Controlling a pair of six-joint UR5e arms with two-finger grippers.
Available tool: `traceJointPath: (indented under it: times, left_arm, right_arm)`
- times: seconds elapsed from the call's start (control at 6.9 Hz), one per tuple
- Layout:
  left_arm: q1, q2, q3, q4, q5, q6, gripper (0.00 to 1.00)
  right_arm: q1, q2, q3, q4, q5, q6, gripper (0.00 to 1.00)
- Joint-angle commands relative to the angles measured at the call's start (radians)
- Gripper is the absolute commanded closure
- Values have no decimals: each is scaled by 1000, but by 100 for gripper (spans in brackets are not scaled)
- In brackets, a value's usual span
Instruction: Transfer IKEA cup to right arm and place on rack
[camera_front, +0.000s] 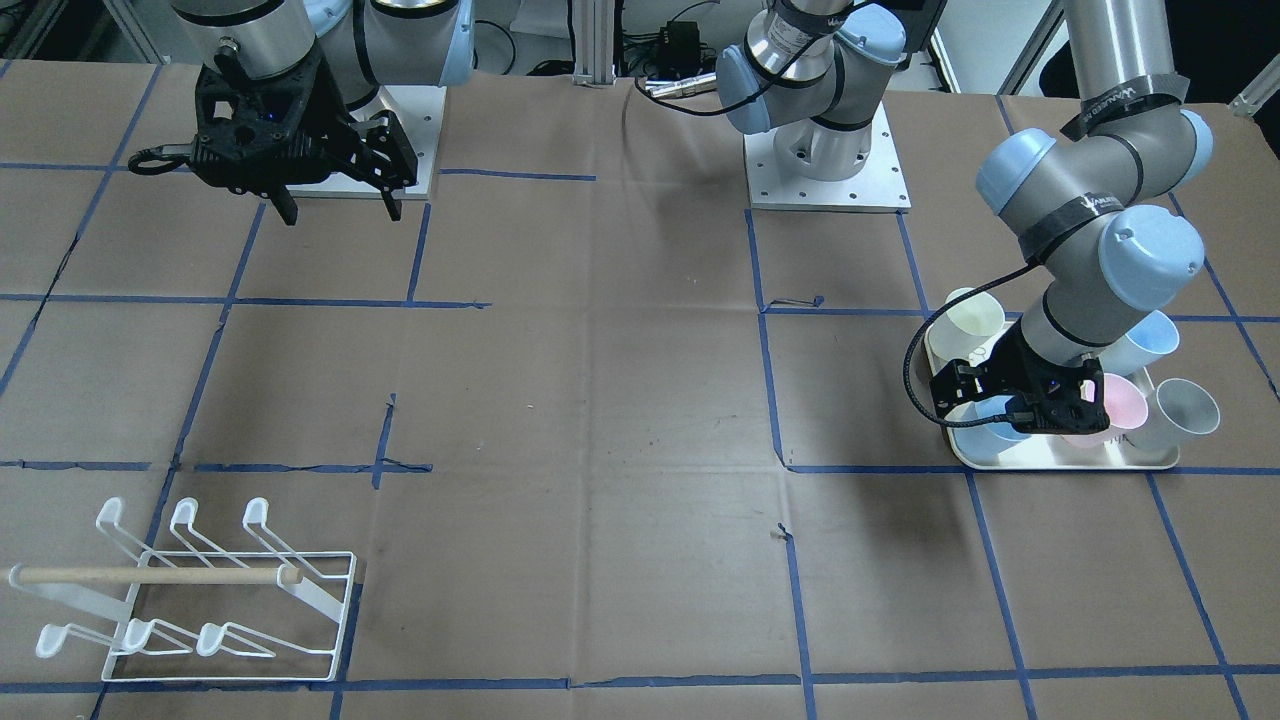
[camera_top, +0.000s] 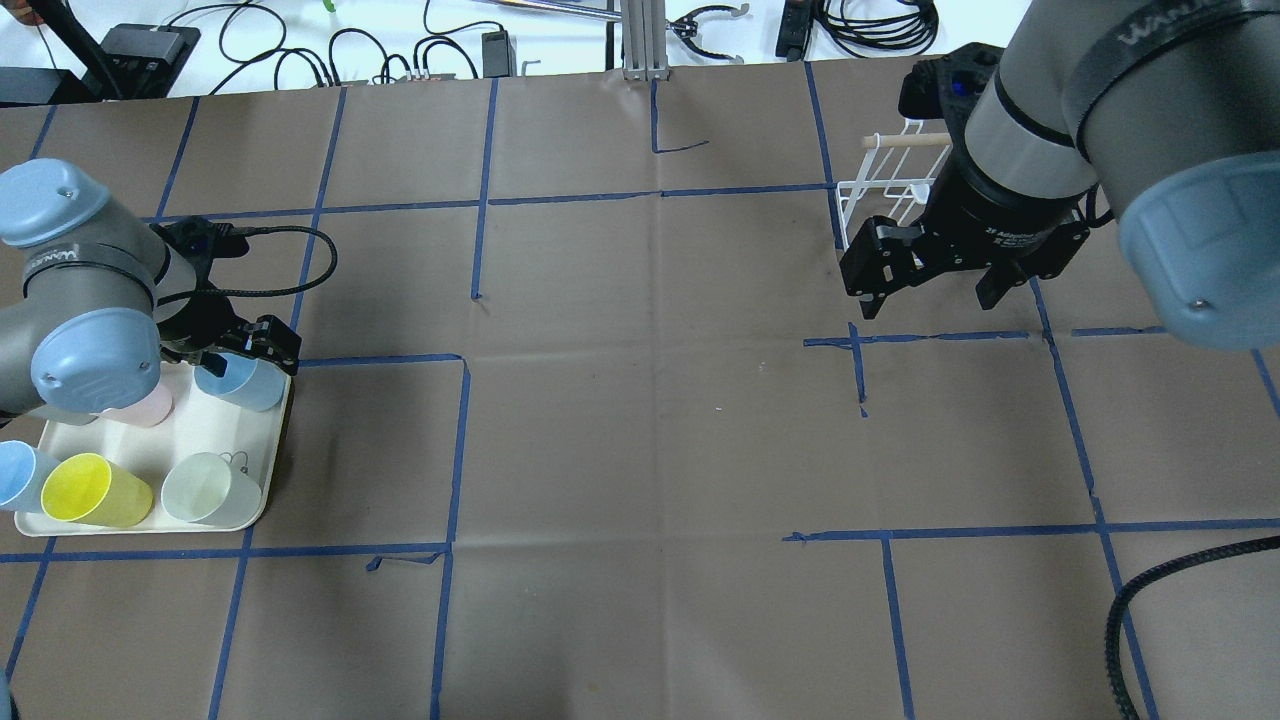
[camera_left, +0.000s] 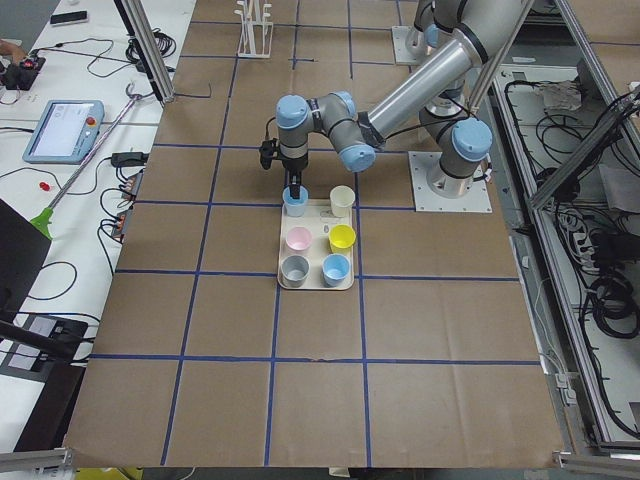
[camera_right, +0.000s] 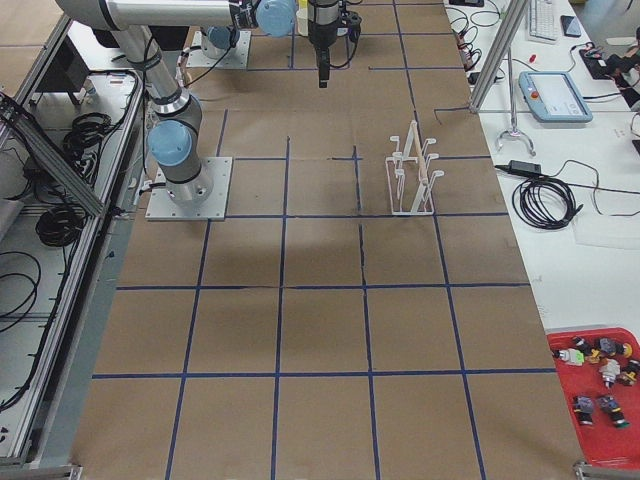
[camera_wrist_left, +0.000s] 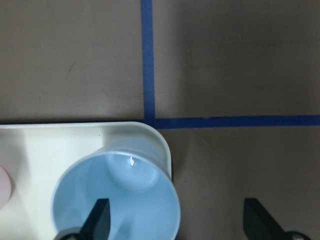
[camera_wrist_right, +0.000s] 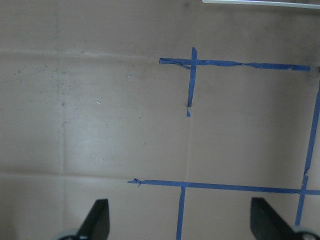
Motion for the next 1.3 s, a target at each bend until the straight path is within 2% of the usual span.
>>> traceJointPath:
  times: [0.0, 0.14, 0.29, 0.58, 0.72, 0.87, 1.01, 1.16]
  left_arm:
    - [0, -12, 4, 1, 3, 6, 55]
    - [1, -25, 15, 1, 5, 8, 92]
    - [1, -25, 18, 3, 5, 6, 100]
    - [1, -4, 20, 1, 5, 5, 100]
    - [0, 5, 36, -14, 6, 5, 100]
    - [0, 11, 70, -66, 8, 3, 100]
    - [-2, 31, 111, -141, 9, 2, 100]
    - [-6, 54, 175, -249, 11, -4, 100]
  right_arm:
    - [0, 0, -1, -7, 3, 1, 0]
    - [0, 0, -1, -13, 3, 3, 0]
    - [0, 0, 1, -14, 5, 1, 0]
    - [0, 6, -1, -42, 6, 3, 0]
    - [0, 17, 1, -99, 15, 7, 1]
    - [0, 23, 3, -168, 90, 48, 1]
    - [0, 23, 27, -269, 104, 96, 1]
    - [0, 22, 74, -437, 132, 168, 1]
